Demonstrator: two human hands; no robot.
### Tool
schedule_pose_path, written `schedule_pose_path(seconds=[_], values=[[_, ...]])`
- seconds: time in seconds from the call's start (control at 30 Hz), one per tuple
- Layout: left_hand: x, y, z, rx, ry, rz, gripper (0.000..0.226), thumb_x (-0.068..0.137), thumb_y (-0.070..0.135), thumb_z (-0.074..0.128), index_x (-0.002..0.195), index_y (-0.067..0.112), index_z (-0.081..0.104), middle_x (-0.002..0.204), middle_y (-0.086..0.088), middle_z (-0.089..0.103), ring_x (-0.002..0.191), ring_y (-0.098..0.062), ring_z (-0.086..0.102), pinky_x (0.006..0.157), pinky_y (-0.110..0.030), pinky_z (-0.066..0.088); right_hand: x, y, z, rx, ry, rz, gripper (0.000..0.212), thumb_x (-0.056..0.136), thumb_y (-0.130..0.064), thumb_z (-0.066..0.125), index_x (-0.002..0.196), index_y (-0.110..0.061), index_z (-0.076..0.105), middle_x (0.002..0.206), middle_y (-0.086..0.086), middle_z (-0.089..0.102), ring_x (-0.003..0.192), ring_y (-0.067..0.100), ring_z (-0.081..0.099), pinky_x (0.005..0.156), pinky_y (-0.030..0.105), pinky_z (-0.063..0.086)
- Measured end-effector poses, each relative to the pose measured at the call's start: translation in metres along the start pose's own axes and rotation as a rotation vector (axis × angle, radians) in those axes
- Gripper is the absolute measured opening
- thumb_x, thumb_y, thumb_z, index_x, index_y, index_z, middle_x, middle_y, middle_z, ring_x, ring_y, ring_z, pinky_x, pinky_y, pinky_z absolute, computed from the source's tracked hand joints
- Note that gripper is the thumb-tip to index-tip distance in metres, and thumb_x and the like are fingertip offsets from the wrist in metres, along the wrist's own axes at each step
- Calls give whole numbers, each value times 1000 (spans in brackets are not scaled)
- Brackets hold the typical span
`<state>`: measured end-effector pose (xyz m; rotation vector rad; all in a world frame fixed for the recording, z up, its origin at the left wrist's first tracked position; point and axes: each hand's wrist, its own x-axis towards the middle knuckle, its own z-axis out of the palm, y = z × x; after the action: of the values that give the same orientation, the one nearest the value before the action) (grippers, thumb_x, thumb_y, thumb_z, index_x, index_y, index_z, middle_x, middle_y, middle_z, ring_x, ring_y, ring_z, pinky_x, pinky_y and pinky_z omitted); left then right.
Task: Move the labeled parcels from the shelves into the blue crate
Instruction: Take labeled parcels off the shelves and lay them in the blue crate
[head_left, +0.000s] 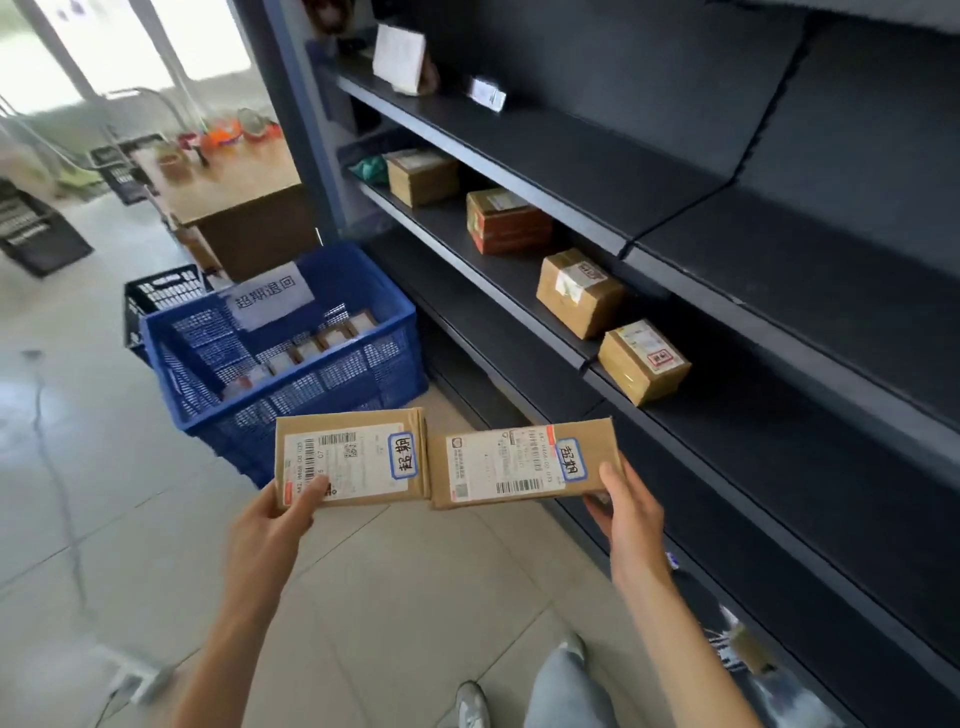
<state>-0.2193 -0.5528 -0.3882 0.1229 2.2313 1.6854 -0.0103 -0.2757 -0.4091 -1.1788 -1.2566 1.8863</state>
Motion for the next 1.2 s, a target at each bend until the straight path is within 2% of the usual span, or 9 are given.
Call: schedule_pose_path(seconds=[0.13,0.3,0.5,0.63,0.73,0.83,0.93,1.07,1.2], values=[[28,-6,-10,-58,55,-56,32,71,57,72,95,36,71,96,14,76,98,-19,70,94,-47,54,29,-4,41,-64,-5,37,19,97,-32,56,109,-40,67,101,-11,75,100,7,67,87,32,53],[79,-11,-13,-100,160,-118,44,67,62,73,99,32,72,97,11,77,98,-17,71,92,-45,55,89,-8,103,-100,-29,102,18,97,-29,55,101,-34,72,97,-4,75,97,13,67,82,34,55],[151,2,-23,-109,363,-154,32,76,46,77,98,25,72,97,4,77,98,-19,70,89,-42,56,177,-4,202,-122,-118,159,28,97,-23,55,120,-15,69,103,5,74,100,20,67,87,41,56],[192,13,-33,-113,468,-175,24,86,36,73,107,25,70,101,1,76,101,-22,69,92,-45,55,223,-7,266,-152,-198,180,28,97,-23,56,120,-14,69,104,4,73,100,19,67,88,41,56],[212,16,-37,-129,535,-202,17,86,31,73,102,23,71,100,-1,75,103,-25,68,92,-46,55,252,-7,305,-195,-248,206,29,96,-24,57,120,-14,69,105,6,73,100,21,67,85,40,56],[228,11,-40,-148,586,-247,28,77,42,78,97,23,74,95,1,77,101,-27,68,92,-49,55,277,-7,340,-239,-302,235,31,95,-22,59,124,-12,66,110,12,71,100,25,66,86,45,56],[252,8,-44,-152,626,-291,43,69,50,75,100,20,74,93,3,77,97,-22,70,90,-47,56,301,0,375,-293,-338,256,34,94,-23,60,126,-12,65,113,10,71,105,25,66,90,49,55],[302,-3,-55,-170,656,-341,35,74,48,76,99,23,73,90,10,77,95,-19,70,86,-45,57,332,14,429,-346,-353,296,33,94,-25,62,125,-14,65,113,8,70,106,24,65,91,48,54],[367,-18,-76,-211,676,-403,30,73,50,75,96,30,73,93,9,77,96,-18,69,88,-46,56,360,23,492,-371,-364,293,32,95,-23,60,125,-13,64,111,6,70,104,23,65,92,47,54]])
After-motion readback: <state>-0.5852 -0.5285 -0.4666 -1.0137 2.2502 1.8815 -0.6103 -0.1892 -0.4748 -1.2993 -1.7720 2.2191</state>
